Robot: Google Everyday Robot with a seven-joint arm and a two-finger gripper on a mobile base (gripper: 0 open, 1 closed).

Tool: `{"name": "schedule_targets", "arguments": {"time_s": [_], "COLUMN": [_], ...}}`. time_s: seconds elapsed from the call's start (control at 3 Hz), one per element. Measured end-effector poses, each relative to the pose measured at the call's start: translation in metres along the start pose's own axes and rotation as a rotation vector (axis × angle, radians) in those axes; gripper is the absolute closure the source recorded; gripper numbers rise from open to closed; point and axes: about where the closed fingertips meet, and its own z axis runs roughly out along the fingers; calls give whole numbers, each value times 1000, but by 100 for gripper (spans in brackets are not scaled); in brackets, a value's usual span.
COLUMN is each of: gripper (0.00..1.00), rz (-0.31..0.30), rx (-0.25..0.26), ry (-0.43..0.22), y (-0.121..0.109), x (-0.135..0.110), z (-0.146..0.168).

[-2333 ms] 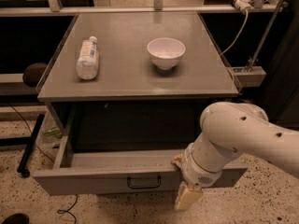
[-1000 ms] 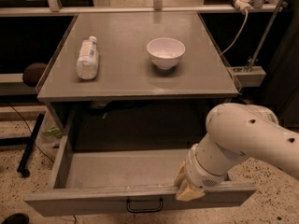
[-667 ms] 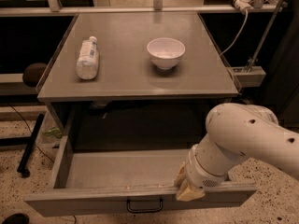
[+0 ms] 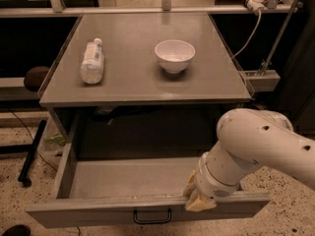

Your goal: Open top drawer

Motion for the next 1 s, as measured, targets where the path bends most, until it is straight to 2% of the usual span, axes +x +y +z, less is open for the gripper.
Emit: {"name": "schedule_targets", "arguments": {"time_s": [0.33,0.67,1.0], "gripper": [11,0,0], "rz": [0,0,0], "rx": [0,0,0], "ry": [0,0,0], "y": [0,0,0], "x": [0,0,0], "z": [0,0,0]}}
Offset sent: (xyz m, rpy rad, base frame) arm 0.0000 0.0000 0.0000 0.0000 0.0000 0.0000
